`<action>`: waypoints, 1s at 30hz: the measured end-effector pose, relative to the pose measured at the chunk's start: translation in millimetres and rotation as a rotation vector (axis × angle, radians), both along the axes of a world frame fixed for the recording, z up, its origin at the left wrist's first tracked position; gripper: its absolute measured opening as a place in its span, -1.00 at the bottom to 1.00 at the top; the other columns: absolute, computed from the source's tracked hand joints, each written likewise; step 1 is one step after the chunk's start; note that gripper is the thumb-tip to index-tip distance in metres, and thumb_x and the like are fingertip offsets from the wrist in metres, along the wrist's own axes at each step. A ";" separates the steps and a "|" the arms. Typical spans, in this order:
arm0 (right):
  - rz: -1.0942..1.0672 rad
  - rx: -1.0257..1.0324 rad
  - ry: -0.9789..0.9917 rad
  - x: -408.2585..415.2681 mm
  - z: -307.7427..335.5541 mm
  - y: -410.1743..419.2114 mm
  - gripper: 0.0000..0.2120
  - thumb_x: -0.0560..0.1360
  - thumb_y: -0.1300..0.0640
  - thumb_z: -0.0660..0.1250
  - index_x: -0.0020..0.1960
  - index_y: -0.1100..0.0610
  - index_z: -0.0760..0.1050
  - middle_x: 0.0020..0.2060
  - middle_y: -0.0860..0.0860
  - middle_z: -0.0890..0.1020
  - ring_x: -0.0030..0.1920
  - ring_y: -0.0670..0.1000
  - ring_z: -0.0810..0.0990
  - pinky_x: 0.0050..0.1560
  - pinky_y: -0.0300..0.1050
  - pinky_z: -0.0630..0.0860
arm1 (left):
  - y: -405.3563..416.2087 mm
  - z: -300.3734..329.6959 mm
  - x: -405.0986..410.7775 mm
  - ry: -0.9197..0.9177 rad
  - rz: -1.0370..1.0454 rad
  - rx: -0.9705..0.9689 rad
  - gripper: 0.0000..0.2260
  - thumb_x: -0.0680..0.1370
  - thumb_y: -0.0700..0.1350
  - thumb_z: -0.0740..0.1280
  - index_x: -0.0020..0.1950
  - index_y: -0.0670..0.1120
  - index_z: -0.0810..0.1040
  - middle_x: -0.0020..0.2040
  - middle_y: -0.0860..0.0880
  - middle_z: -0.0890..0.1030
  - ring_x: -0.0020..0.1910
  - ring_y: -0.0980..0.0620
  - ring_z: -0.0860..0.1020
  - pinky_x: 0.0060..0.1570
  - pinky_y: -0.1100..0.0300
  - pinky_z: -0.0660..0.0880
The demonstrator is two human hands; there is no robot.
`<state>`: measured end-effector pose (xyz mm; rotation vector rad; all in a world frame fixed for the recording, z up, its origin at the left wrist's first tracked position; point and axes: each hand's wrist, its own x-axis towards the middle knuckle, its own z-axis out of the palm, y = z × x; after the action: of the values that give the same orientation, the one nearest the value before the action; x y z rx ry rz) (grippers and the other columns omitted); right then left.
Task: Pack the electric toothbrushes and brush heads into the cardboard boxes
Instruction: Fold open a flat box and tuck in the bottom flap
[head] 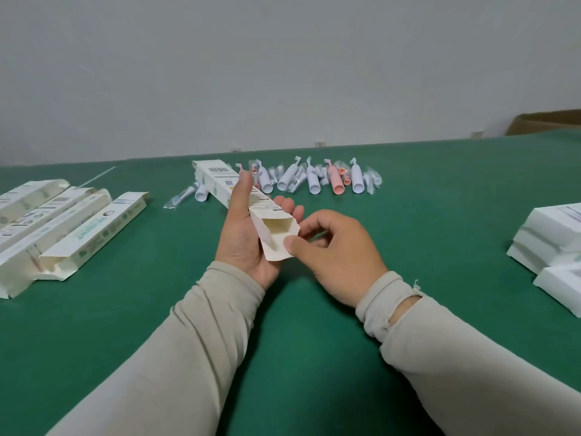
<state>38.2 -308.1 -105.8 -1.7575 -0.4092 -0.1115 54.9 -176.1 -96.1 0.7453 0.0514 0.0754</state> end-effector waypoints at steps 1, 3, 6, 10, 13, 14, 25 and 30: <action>0.003 0.003 -0.033 -0.8 -0.4 0.0 -0.87 0.45 0.18 0.50 -0.21 0.04 0.57 -0.47 -0.27 0.56 -0.49 -0.21 0.42 -0.39 -0.42 0.36 | 1.1 -0.7 0.8 0.017 -0.006 0.007 -0.53 0.50 0.29 0.33 0.11 -0.09 0.46 -0.26 -0.03 0.51 -0.22 0.01 0.56 0.24 -0.09 0.53; 0.002 0.048 -0.063 -1.8 0.6 0.4 -0.88 0.43 0.21 0.51 -0.20 0.06 0.60 -0.41 -0.21 0.60 -0.41 -0.23 0.45 -0.30 -0.42 0.41 | 2.5 -1.9 0.2 0.023 -0.029 0.019 -0.53 0.50 0.31 0.32 0.12 -0.07 0.50 -0.26 -0.04 0.56 -0.21 -0.02 0.60 0.18 -0.18 0.55; 0.002 0.029 -0.114 -4.0 1.8 1.4 -0.85 0.44 0.23 0.50 -0.22 0.01 0.63 -0.26 -0.07 0.64 -0.33 -0.20 0.49 -0.20 -0.39 0.45 | 1.5 -2.4 -1.8 0.042 -0.032 0.040 -0.55 0.50 0.31 0.32 -0.04 -0.05 0.72 -0.31 -0.04 0.65 -0.29 -0.02 0.66 -0.18 -0.07 0.63; -0.030 -0.039 -0.175 -4.0 0.6 -1.6 -0.87 0.47 0.14 0.46 -0.24 -0.04 0.63 -0.20 -0.02 0.62 -0.30 -0.13 0.51 -0.18 -0.40 0.43 | -1.6 -0.5 -2.3 0.102 -0.027 -0.009 -0.28 0.39 0.31 0.42 0.33 -0.19 0.50 -0.08 -0.13 0.57 -0.09 -0.07 0.62 0.15 -0.16 0.57; 0.048 -0.055 -0.164 -5.5 0.8 -2.1 -0.80 0.40 -0.16 0.43 -0.19 -0.03 0.64 -0.15 -0.06 0.61 -0.23 -0.13 0.55 -0.14 -0.40 0.45 | -0.2 -1.2 -0.8 0.077 -0.015 -0.051 -0.30 0.41 0.33 0.42 0.35 -0.14 0.48 -0.13 -0.09 0.55 -0.13 -0.03 0.59 0.15 -0.14 0.57; 0.054 -0.054 -0.157 -6.1 0.0 -1.2 -0.74 0.35 -0.22 0.45 -0.18 -0.03 0.63 -0.14 -0.10 0.60 -0.24 -0.17 0.55 -0.14 -0.39 0.45 | -0.6 -1.3 -1.5 0.077 -0.035 -0.047 -0.38 0.40 0.33 0.42 0.21 -0.14 0.52 -0.22 -0.07 0.59 -0.22 -0.01 0.61 -0.02 -0.08 0.63; -0.058 -0.014 -0.071 2.2 -8.8 4.1 -0.77 0.38 -0.04 0.49 -0.32 0.08 0.59 -0.45 -0.37 0.54 -0.41 -0.29 0.50 -0.31 -0.43 0.37 | -9.1 -5.6 -2.0 0.050 -0.014 -0.026 -0.39 0.31 0.23 0.50 0.19 -0.11 0.49 -0.12 -0.10 0.57 -0.25 0.00 0.66 -0.01 -0.05 0.58; -0.140 -0.042 -0.061 4.0 -13.1 8.0 -0.84 0.27 -0.17 0.38 -0.22 -0.12 0.57 -0.44 -0.22 0.58 -0.45 -0.17 0.47 -0.27 -0.18 0.46 | -12.6 -7.6 -3.1 0.022 0.029 0.000 -0.77 0.38 0.18 0.51 -0.18 0.03 0.75 -0.15 -0.09 0.64 -0.23 0.03 0.68 -0.11 -0.08 0.60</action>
<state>42.1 -300.1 -118.8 -1.8267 -0.3341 -0.2582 51.8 -188.7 -103.7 0.7454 0.0829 0.0952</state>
